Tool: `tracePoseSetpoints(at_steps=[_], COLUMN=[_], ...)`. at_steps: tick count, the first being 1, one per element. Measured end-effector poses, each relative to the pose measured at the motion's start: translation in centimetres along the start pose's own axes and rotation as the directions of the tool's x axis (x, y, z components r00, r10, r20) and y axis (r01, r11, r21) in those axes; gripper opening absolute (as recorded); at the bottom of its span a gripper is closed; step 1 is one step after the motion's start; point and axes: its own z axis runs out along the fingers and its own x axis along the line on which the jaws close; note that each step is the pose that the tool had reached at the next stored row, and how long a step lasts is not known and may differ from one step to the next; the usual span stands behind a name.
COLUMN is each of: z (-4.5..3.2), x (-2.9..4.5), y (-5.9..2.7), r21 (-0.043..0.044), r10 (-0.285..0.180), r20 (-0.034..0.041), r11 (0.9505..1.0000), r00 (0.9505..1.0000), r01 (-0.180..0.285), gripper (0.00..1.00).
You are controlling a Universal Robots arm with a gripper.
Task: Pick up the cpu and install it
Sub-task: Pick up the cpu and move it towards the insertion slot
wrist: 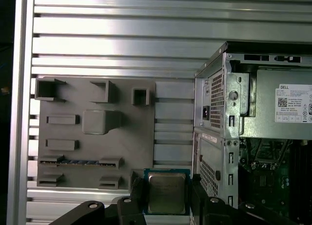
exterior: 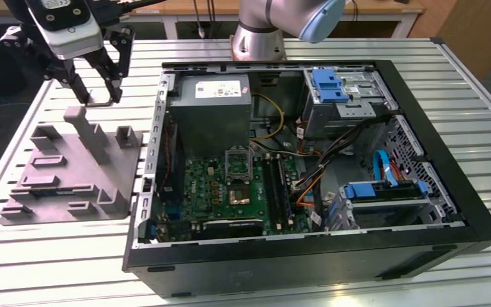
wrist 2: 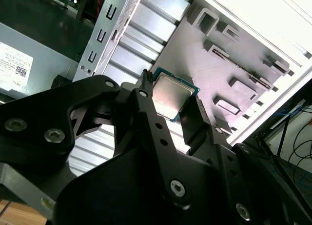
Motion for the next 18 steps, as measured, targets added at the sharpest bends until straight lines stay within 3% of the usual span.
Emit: tracePoseSetpoints(at_steps=[18], z=[0.00], x=[-0.80], y=[-0.01], r21=[-0.0001], r10=[0.000], r20=[0.0001], r11=[1.0000], r00=[1.0000], r01=[0.000], gripper=[0.47])
